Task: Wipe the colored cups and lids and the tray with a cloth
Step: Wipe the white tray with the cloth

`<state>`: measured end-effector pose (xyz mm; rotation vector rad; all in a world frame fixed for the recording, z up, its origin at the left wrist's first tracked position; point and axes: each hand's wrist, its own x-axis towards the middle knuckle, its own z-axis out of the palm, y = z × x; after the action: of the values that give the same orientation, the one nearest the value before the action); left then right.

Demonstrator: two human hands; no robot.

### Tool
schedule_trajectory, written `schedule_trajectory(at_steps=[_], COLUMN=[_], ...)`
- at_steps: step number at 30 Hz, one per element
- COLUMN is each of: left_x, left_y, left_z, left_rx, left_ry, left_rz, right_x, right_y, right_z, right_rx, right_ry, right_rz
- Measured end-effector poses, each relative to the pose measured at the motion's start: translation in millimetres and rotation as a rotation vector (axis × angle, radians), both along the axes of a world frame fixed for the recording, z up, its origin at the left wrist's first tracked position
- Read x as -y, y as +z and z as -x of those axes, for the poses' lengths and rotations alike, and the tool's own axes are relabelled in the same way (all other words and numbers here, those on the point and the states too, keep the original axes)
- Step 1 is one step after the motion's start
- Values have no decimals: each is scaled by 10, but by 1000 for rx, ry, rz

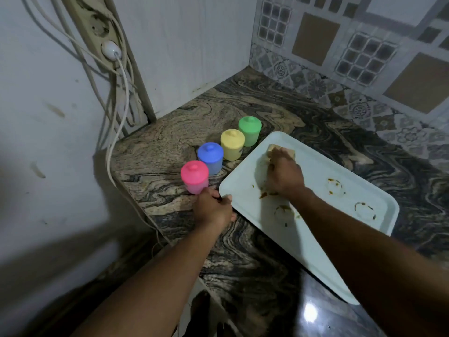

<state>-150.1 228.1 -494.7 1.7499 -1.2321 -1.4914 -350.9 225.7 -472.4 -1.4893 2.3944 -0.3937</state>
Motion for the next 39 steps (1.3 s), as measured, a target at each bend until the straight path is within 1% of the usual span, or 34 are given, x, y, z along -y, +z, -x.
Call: schedule_trajectory(at_steps=[1, 4, 6, 7, 8, 9, 10, 12, 13, 14, 16, 18, 21, 23, 25, 26, 28, 29, 30, 31, 33, 34, 35, 37, 39], left_x=[11, 26, 8, -2, -14, -25, -34, -49, -52, -57, -63, -65, -62, -71, -111, -154, -291, -363, -424, -454, -457, -432, -414, -390, -386], left_y=[-2, 17, 53, 66, 87, 99, 106, 114, 115, 115, 111, 109, 111, 134, 151, 150, 135, 130, 142, 146, 134, 135, 138, 143, 128], left_z=[-8, -28, -36, -34, -35, -31, -25, -19, -16, -9, -1, 9, 5, 16, 30, 39, 60, 59, 59, 48, 16, 2, -8, -6, 5], left_rx=[-33, -91, -111, -109, -105, -104, -96, -77, -68, -56, -34, -8, 36, 65, 175, 258, 362, 374, 378, 380, 416, 442, 465, 495, 500], left_ry=[8, 25, 44, 43, 41, 41, 39, 36, 33, 27, 25, 9, -15, -21, -60, -100, -176, -220, -268, -322, -455, -508, -547, -590, -612], left_rz=[-14, -42, -55, -59, -57, -54, -52, -45, -37, -29, -12, 2, 12, 18, 105, 178, 342, 398, 426, 438, 419, 406, 400, 417, 441], right_x=[-111, -650, -1029, -1151, -1207, -1198, -1122, -838, -655, -485, -312, -493, -1225, -1649, -1796, -1761, -1505, -1316, -1120, -918, -678, -671, -749, -1120, -1560], right_y=[-55, -53, 34, 102, 190, 279, 353, 422, 404, 341, 158, -7, -17, 68, 227, 296, 435, 473, 483, 450, 300, 203, 93, -28, -14], right_z=[-118, -449, -507, -443, -331, -193, -33, 236, 293, 284, 103, -114, -348, -303, -113, 29, 313, 409, 439, 413, 209, 87, -12, -162, -209], right_rx=[36, 168, 224, 254, 275, 277, 248, 133, 85, 57, 51, 65, 110, 157, 213, 207, 128, 93, 72, 66, 77, 71, 65, 74, 151], right_ry=[65, 349, 500, 541, 544, 496, 392, 111, 38, 23, 91, 185, 386, 427, 360, 267, -1, -76, -84, -35, 120, 195, 263, 368, 421], right_rz=[25, 98, 116, 111, 107, 113, 147, 277, 320, 294, 119, 37, 108, 110, 117, 153, 257, 308, 337, 324, 186, 102, 59, 107, 152])
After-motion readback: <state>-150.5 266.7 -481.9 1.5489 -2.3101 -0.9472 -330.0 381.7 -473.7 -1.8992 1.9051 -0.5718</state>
